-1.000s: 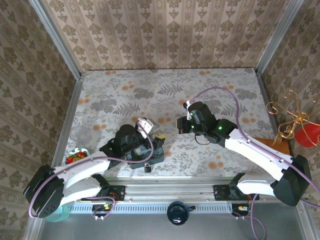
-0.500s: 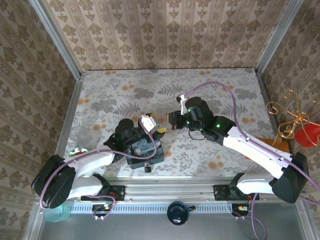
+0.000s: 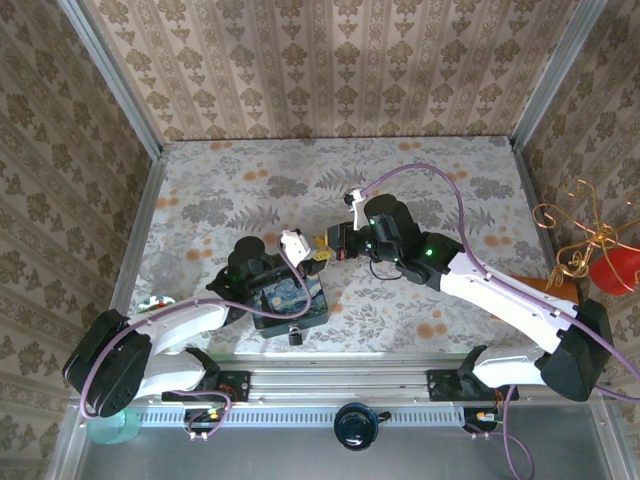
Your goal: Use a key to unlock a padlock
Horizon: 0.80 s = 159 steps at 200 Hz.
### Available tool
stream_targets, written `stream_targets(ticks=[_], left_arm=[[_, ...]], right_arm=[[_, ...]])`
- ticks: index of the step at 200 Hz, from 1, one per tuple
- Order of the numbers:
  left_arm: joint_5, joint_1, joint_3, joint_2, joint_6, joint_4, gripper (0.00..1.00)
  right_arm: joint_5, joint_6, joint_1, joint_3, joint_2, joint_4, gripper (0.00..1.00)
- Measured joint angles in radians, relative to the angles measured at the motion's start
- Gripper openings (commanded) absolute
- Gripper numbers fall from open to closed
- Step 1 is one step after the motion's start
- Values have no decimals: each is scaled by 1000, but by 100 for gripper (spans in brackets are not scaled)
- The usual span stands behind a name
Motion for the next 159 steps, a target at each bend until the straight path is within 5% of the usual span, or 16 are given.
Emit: stream_targets(ticks=[48, 74, 88, 111, 159], left_arm=[[18, 13, 0, -3, -4, 5, 1], [16, 20, 0, -6, -5, 6, 0], [4, 24, -1, -10, -3, 1, 0], [-32, 25, 0, -27, 24, -32, 0], [-190, 17, 30, -34, 169, -159, 0]], right_arm=[[1, 0, 0, 0, 3, 4, 0], [4, 0, 0, 0, 7, 4, 0], [8, 3, 0, 0, 13, 4, 8], [21, 15, -2, 2, 18, 0, 36], [34, 87, -32, 20, 24, -11, 42]])
